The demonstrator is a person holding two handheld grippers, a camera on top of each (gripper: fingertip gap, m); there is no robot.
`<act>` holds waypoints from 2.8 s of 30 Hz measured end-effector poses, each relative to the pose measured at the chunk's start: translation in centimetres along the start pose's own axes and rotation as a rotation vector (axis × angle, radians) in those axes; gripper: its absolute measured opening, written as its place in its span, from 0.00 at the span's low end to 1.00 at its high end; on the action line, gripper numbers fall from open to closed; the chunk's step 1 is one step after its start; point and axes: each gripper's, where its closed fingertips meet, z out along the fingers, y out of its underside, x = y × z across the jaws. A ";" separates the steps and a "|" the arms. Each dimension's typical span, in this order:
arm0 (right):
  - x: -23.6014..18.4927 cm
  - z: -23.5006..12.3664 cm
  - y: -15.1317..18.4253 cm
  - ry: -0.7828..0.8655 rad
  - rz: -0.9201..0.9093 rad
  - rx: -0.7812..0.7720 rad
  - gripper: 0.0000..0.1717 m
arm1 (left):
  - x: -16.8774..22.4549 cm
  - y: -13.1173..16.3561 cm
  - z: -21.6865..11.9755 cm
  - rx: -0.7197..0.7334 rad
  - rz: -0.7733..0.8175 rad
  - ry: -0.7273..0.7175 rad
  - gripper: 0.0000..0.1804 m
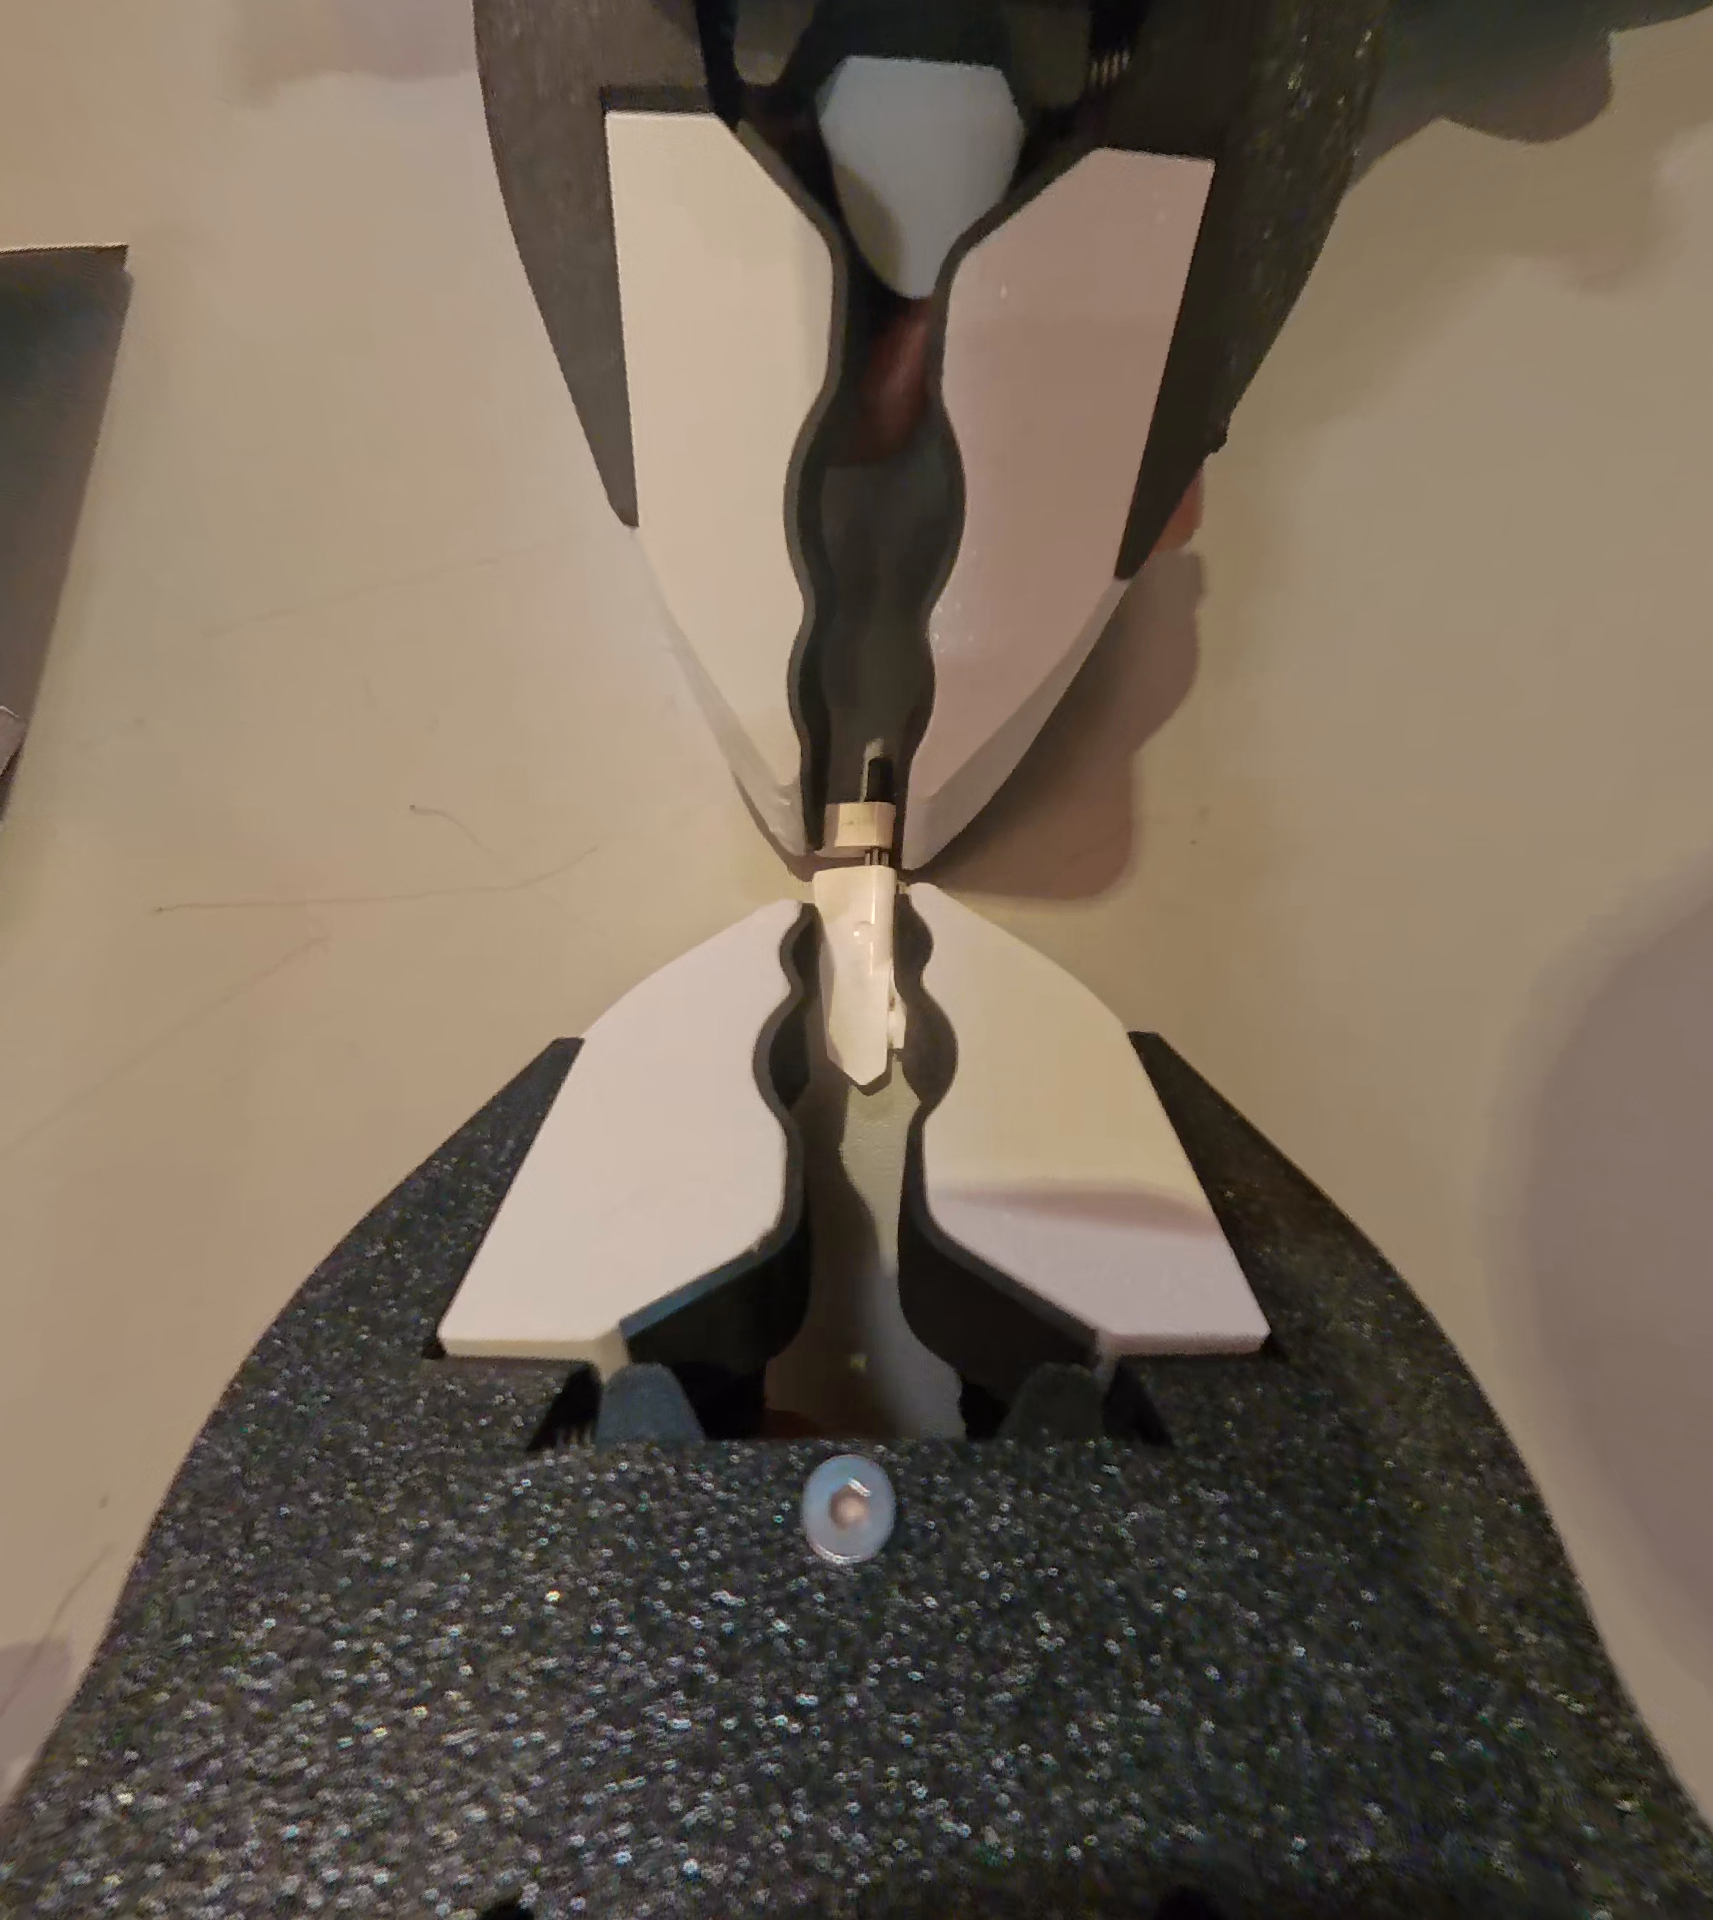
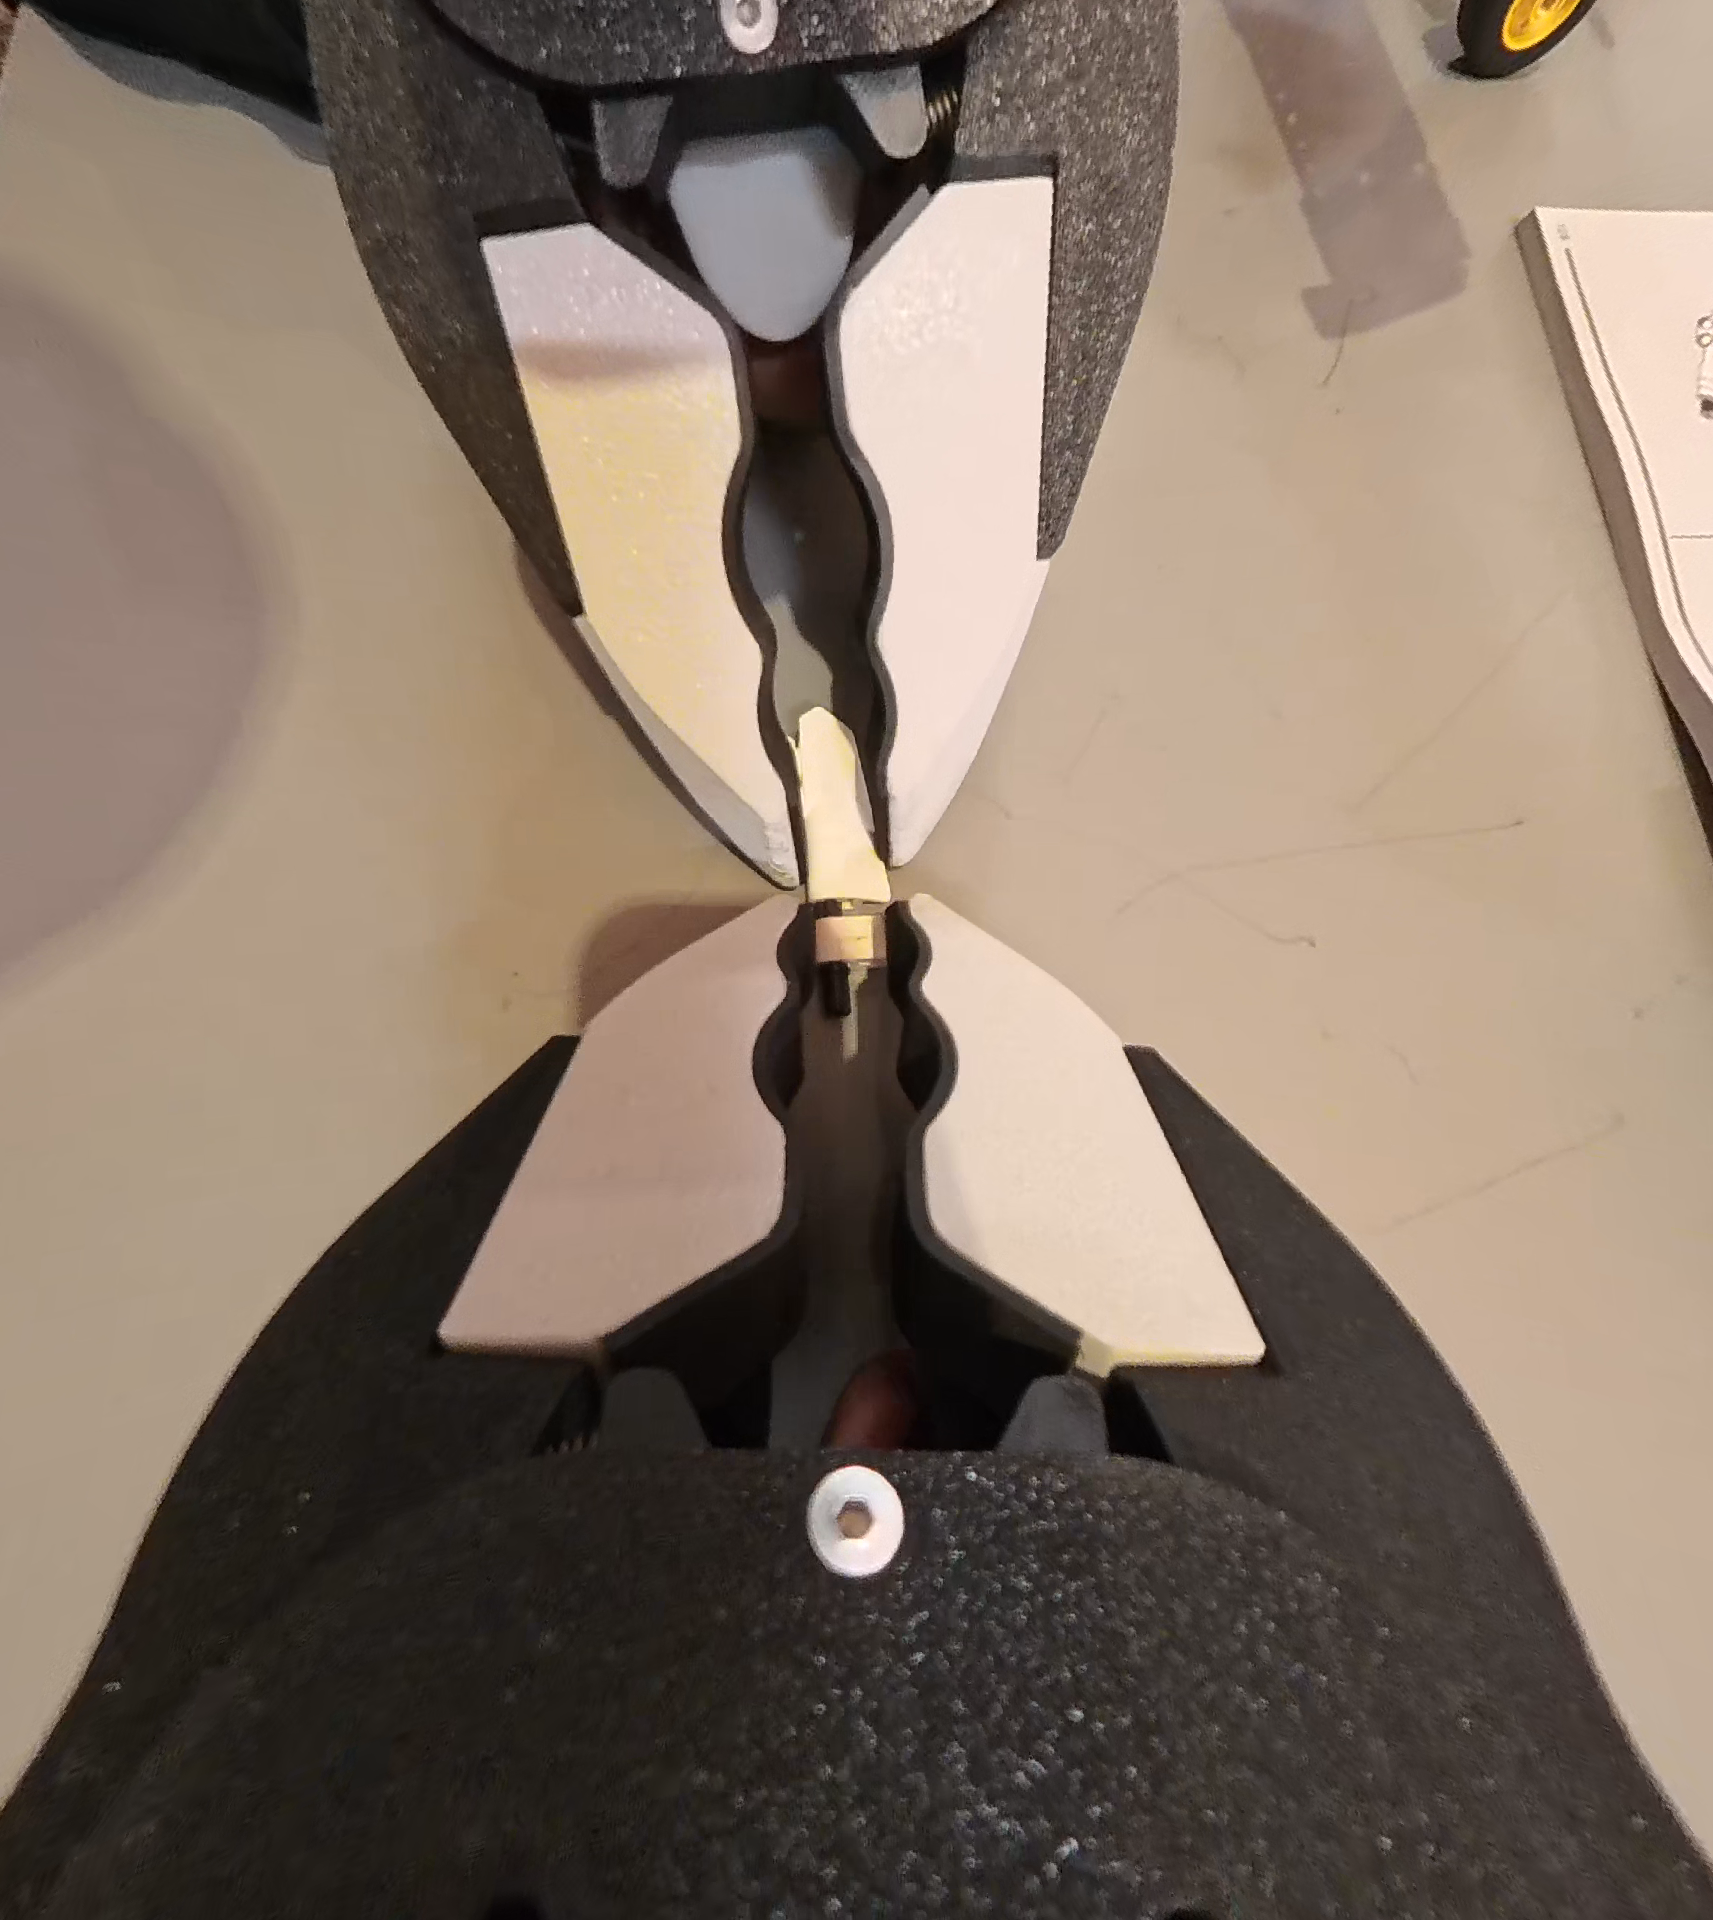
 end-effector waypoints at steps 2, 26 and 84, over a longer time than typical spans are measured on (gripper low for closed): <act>-0.1 0.0 0.0 0.005 -0.010 0.001 0.08 | 0.1 0.0 -0.1 0.007 0.000 0.006 0.08; -0.7 -0.5 0.9 -0.003 -0.018 -0.035 0.02 | 0.2 -0.1 -0.2 0.033 0.019 -0.005 0.07; 0.9 -2.8 -1.9 0.303 -0.370 0.104 0.02 | 0.3 -2.9 -1.8 0.259 -0.514 0.256 0.04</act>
